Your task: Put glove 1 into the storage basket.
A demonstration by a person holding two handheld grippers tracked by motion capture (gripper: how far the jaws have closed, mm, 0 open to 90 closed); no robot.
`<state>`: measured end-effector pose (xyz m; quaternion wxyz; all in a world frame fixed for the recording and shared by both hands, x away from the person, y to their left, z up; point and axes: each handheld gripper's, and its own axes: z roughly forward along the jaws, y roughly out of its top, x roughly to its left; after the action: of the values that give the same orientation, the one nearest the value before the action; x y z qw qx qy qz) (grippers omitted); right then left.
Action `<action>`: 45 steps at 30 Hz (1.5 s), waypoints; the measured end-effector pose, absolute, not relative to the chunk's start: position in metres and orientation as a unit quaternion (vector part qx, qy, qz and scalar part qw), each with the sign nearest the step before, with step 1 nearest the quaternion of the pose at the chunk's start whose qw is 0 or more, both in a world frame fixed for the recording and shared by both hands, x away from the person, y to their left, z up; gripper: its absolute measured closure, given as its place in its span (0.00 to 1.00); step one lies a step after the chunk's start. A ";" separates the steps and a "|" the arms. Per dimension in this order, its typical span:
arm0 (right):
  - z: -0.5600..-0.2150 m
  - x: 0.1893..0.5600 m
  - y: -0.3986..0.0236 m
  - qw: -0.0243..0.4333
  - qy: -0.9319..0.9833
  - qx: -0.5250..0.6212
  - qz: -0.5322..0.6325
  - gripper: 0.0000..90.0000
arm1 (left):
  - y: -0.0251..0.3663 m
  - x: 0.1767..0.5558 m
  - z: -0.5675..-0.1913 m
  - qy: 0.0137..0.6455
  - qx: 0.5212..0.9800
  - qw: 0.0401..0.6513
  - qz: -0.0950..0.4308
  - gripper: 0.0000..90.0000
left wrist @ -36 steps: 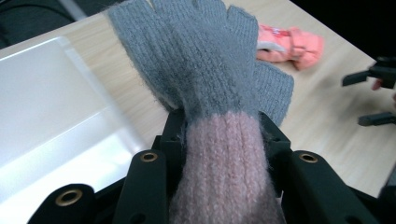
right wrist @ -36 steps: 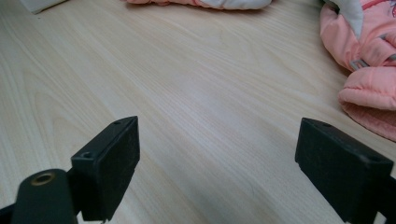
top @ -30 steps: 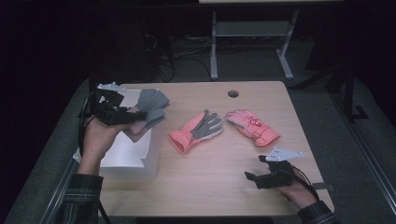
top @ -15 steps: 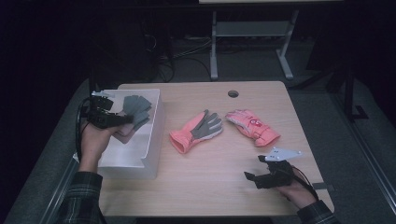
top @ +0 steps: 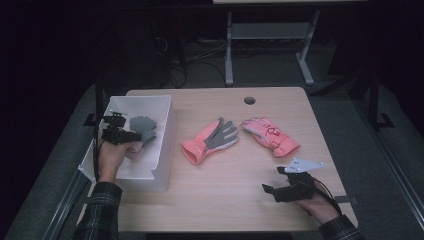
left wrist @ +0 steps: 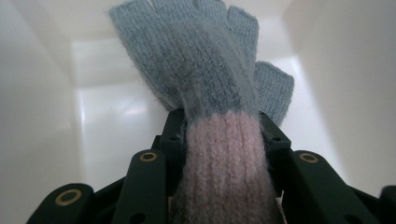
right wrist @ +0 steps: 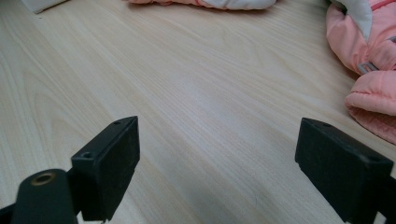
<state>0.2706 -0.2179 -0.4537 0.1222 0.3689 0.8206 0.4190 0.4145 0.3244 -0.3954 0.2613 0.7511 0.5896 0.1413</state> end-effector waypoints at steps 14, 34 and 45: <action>-0.454 0.270 -0.218 0.122 0.821 0.369 0.418 0.15 | 0.327 0.419 -0.426 0.620 0.747 0.201 0.127 0.43; -0.454 0.269 -0.217 0.120 0.823 0.371 0.413 0.15 | 0.313 0.402 -0.369 0.571 0.761 0.260 0.162 0.15; -0.455 0.270 -0.217 0.118 0.824 0.371 0.412 0.15 | 0.289 0.395 -0.343 0.527 0.776 0.306 0.163 0.16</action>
<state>0.2696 -0.2168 -0.4546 0.1176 0.3711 0.8238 0.4119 0.3950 0.2894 -0.3434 0.3056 0.7759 0.5273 0.1627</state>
